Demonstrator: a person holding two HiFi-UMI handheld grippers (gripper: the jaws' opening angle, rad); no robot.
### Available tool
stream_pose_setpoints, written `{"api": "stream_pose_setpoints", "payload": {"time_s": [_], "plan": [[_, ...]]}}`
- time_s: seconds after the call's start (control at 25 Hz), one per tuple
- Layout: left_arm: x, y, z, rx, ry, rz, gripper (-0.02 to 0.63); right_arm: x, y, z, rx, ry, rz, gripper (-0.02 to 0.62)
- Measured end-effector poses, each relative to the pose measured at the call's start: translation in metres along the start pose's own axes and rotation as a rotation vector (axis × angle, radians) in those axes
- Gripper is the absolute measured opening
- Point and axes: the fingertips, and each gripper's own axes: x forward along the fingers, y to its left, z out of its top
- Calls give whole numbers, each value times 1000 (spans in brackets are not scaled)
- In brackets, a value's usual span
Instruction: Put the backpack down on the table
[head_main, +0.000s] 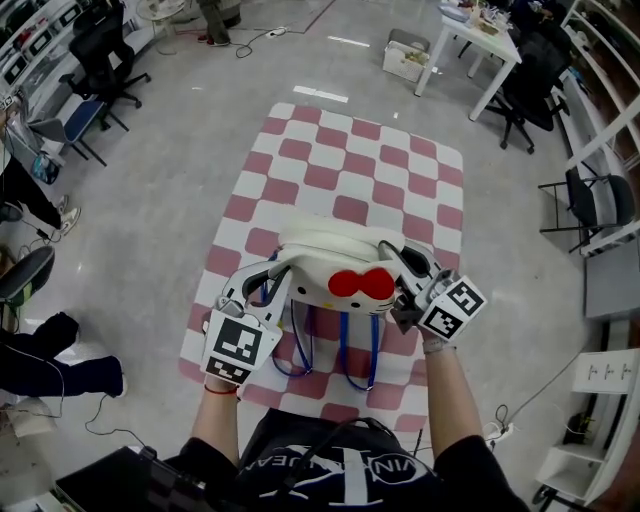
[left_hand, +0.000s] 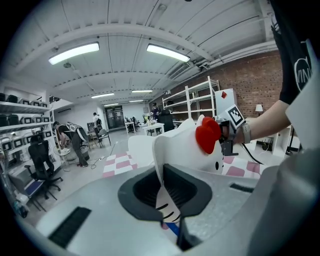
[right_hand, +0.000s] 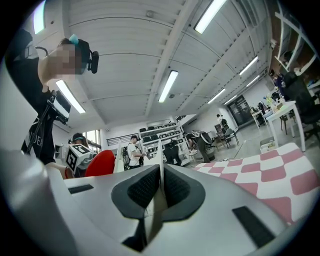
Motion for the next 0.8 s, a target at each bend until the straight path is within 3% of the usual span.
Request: {"api": "stream_pose_setpoints", "payload": {"time_s": [0.8], "plan": [[10, -21, -14, 71, 12, -61, 23, -15, -4, -17, -100, 35, 14, 14]]}}
